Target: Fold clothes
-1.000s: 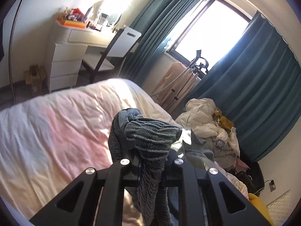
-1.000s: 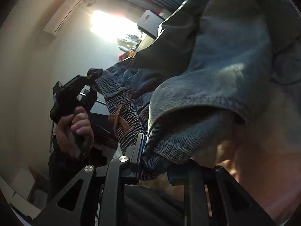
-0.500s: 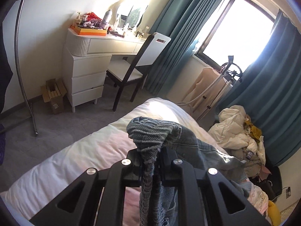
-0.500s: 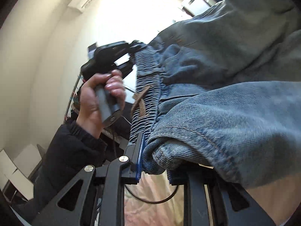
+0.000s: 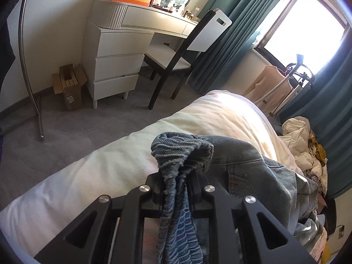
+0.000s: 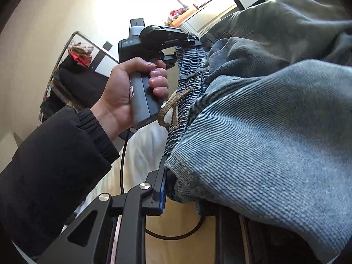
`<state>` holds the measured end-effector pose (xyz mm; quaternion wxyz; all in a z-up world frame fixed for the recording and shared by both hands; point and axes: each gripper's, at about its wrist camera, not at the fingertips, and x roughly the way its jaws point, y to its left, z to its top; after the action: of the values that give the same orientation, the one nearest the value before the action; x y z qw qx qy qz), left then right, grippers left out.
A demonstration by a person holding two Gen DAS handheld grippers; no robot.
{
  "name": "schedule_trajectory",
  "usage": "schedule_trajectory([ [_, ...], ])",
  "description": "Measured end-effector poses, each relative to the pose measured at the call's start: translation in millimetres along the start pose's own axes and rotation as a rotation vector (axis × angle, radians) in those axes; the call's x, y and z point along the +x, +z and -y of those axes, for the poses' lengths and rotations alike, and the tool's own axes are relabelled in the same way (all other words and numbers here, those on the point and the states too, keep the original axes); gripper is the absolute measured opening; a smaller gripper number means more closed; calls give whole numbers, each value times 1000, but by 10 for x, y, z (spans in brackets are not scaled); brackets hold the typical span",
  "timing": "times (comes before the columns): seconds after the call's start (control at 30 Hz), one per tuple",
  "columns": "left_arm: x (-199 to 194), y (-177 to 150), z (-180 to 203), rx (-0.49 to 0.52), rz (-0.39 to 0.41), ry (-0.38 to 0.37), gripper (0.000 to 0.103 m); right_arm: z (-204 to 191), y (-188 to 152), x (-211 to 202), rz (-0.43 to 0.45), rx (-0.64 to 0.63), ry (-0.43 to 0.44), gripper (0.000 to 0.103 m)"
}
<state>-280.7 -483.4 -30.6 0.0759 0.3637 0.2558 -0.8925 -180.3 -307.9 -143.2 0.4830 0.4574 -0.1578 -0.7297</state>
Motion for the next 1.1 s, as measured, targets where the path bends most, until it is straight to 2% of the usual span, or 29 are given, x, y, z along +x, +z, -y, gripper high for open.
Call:
schedule_trajectory([
  [0.13,-40,-111,-48,3,21,2,23,-222,-121,-619,-98,-13,-53,27],
  [0.17,-119,-156,-36,11,31,7,28,-282,-144,-701,-113,-28,-68,27],
  [0.27,-384,-289,-19,35,47,7,54,-479,-263,-844,-128,-91,-122,39],
  [0.33,-583,-381,4,54,58,17,54,-501,-358,-1000,-132,-86,-142,47],
  [0.43,-885,-555,113,94,71,51,54,-387,-509,-1408,-118,-65,-151,48],
  [0.5,-1016,-735,285,116,74,39,54,-292,-609,-1737,-100,-60,-167,48],
  [0.63,-1256,-1111,656,156,80,6,54,-341,-816,-2327,-46,-76,-222,48],
  [0.77,-1496,-1488,1026,197,85,-27,54,-448,-760,-2873,17,-87,-306,48],
  [0.97,-1589,-2106,1867,282,62,-111,54,-187,-1027,-3831,112,-44,-476,48],
  [1.1,-1521,-2558,2487,366,-10,-148,54,-9,-1155,-4323,143,-5,-549,48],
])
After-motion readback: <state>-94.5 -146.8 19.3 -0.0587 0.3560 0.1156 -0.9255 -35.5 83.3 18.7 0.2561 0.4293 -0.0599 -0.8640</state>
